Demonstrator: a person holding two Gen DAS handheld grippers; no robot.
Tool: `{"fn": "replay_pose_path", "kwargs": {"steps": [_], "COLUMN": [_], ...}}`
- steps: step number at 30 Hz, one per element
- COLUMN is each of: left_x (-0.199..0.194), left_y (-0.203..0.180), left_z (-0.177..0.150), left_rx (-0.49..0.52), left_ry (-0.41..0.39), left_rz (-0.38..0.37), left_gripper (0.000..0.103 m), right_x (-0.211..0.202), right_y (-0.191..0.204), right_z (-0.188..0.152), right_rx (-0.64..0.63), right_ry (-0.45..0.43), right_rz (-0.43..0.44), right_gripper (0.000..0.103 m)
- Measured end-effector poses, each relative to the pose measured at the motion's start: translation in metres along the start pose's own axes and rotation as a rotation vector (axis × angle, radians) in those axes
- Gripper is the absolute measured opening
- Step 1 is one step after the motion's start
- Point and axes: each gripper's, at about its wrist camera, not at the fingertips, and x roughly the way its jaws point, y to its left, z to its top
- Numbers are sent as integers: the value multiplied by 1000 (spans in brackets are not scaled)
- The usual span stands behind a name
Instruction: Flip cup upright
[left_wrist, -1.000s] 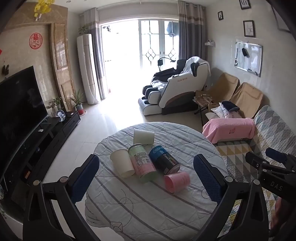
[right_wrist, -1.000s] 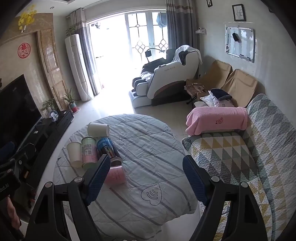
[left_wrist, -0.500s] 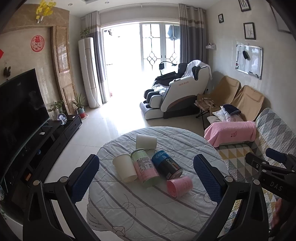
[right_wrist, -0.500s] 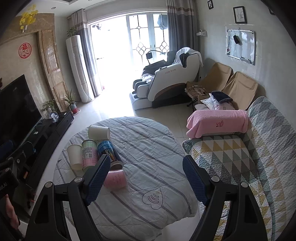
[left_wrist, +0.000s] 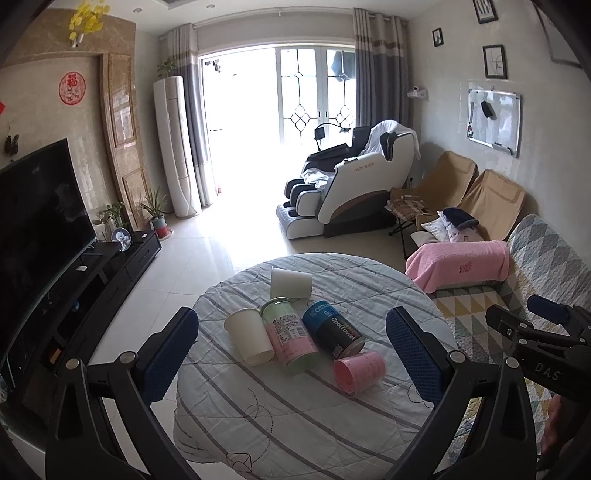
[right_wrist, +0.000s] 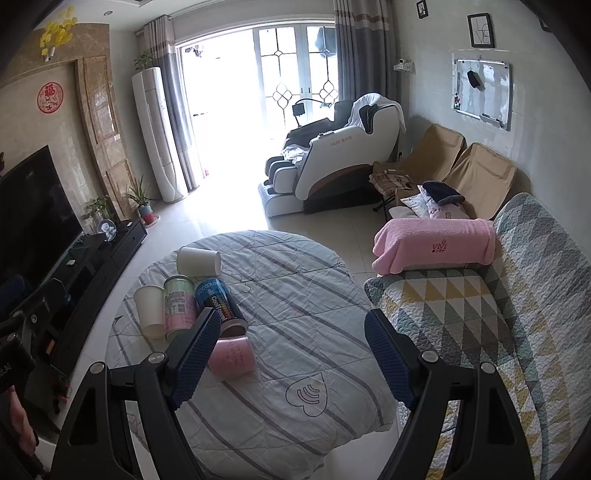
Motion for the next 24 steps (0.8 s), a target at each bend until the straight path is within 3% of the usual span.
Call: {"fn": "replay_pose_path", "kwargs": {"steps": [24], "left_x": [4], "left_y": [0], "left_z": [0], "left_rx": [10], "left_ry": [-10], "left_rz": [-18], "left_gripper": [103], "right_x": [2], "right_y": [1], "right_z": [-1], "right_rx": [-2], "right_ry": [8], "right_rz": [-1], "right_gripper": [82]}}
